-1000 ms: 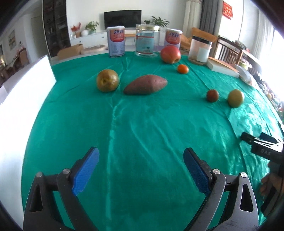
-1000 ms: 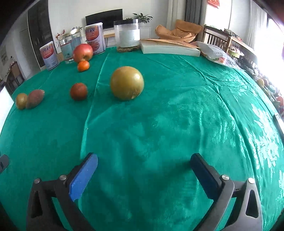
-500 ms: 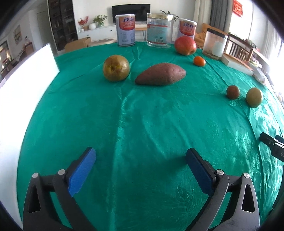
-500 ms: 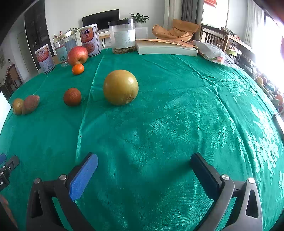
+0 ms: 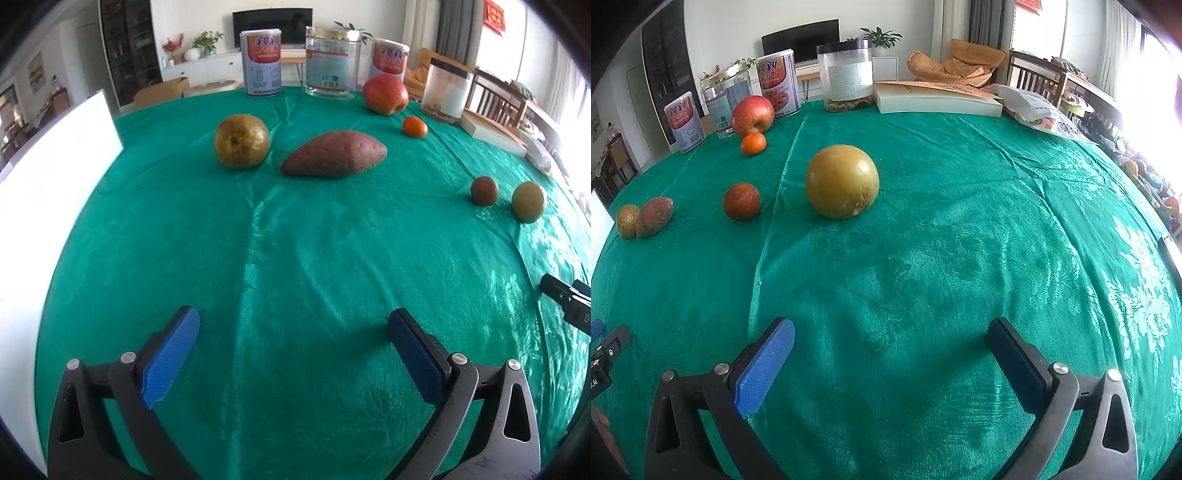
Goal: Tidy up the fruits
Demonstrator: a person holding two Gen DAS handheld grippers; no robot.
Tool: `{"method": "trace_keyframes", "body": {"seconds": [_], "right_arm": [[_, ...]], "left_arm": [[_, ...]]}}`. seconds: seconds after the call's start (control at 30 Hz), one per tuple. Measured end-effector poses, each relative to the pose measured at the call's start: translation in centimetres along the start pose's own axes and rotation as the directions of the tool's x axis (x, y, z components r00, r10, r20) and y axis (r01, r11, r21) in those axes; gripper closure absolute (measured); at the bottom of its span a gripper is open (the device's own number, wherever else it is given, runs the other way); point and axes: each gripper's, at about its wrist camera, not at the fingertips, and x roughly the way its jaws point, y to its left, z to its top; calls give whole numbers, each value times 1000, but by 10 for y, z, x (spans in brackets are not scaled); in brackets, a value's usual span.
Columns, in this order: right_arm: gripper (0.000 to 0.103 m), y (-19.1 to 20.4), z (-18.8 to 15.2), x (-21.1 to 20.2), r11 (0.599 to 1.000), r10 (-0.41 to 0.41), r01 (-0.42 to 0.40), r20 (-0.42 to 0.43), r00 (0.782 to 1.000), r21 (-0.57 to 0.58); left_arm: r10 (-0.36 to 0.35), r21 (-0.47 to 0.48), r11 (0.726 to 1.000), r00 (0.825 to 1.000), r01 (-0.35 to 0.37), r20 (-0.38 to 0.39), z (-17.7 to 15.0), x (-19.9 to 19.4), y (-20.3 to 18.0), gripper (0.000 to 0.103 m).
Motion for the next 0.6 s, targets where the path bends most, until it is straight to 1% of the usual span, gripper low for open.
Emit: {"method": "trace_keyframes", "body": {"seconds": [0.6], "right_arm": [[0,-1,1,0,1000,0,0,0,1000,-1]], "left_arm": [[0,0,1000,1000,0,0,0,0,0,1]]}}
